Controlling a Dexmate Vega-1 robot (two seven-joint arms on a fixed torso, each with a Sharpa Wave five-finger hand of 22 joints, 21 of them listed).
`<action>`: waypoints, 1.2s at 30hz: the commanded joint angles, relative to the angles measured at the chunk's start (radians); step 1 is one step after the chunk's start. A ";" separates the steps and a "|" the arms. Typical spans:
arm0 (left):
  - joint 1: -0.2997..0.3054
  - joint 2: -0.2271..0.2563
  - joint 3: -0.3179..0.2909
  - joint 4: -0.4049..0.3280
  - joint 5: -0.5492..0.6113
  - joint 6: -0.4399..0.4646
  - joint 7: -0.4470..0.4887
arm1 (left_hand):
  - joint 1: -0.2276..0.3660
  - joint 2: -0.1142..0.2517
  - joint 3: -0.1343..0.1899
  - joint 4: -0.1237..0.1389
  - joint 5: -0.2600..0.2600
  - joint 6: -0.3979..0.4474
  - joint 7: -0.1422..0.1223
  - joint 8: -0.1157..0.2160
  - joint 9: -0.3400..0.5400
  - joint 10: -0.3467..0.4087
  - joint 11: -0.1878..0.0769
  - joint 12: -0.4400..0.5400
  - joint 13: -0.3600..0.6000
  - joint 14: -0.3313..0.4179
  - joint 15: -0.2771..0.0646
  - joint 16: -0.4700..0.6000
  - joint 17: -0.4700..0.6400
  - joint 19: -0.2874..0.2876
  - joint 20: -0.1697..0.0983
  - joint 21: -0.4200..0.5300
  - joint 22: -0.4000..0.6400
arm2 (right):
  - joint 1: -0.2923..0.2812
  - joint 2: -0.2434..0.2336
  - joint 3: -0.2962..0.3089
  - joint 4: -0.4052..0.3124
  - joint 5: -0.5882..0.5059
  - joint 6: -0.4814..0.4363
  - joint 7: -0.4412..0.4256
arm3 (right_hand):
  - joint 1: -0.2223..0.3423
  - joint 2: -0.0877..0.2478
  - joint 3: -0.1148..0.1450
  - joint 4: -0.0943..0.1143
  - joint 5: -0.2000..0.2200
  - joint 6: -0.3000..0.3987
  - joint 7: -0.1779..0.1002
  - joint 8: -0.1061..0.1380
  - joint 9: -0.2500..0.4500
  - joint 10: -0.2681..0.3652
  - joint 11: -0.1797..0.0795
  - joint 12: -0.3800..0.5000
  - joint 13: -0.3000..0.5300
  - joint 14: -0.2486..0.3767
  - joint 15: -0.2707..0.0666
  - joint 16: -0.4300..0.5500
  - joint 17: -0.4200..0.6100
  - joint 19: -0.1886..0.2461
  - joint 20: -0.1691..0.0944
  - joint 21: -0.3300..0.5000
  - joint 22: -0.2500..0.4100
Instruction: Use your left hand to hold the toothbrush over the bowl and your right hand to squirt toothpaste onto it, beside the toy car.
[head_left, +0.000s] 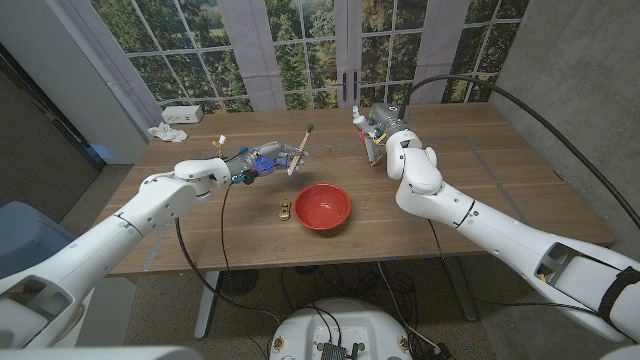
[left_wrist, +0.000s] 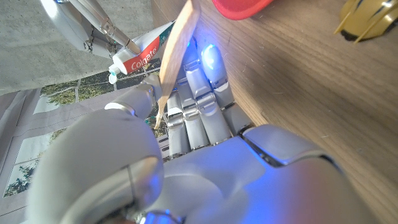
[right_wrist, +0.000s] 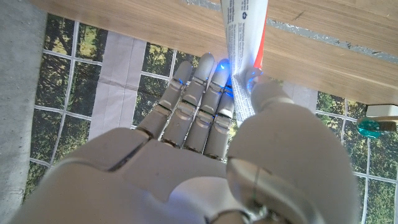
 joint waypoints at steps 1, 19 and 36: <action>0.004 0.003 0.012 0.001 0.028 -0.045 -0.026 | 0.045 0.057 0.011 0.007 0.004 0.023 -0.024 0.006 0.003 0.208 -0.205 -0.014 -0.016 0.082 -0.109 -0.001 0.002 -0.007 -0.147 -0.001 0.003 | 0.017 -0.043 -0.039 -0.035 0.007 -0.083 0.069 | -0.004 0.013 -0.003 0.001 -0.004 0.009 0.002 0.008 0.000 0.005 0.003 -0.003 0.007 -0.001 -0.076 0.006 0.000 0.001 0.007 0.011 -0.001; 0.019 0.013 0.015 -0.036 0.046 -0.066 -0.030 | 0.035 0.056 0.013 0.010 0.005 0.019 -0.028 0.014 -0.006 0.205 -0.205 -0.051 -0.042 0.069 -0.109 -0.006 0.002 -0.017 -0.147 -0.002 0.001 | 0.048 -0.107 -0.124 -0.080 -0.027 -0.220 0.195 | -0.016 0.019 -0.011 0.002 -0.010 0.012 0.006 0.010 -0.002 0.010 0.008 -0.010 0.017 0.005 -0.070 0.018 -0.003 0.007 0.012 0.021 -0.001; 0.038 0.029 0.009 -0.059 0.044 -0.077 -0.036 | 0.033 0.057 0.014 0.008 0.005 0.017 -0.025 0.018 -0.011 0.208 -0.206 -0.061 -0.039 0.070 -0.110 -0.004 0.004 -0.017 -0.147 -0.002 0.001 | 0.085 -0.139 -0.212 -0.099 -0.085 -0.295 0.267 | -0.030 0.016 -0.019 0.001 -0.013 -0.011 0.009 0.001 -0.003 -0.007 0.012 -0.029 0.024 0.002 -0.062 0.026 -0.004 0.003 0.018 0.028 -0.002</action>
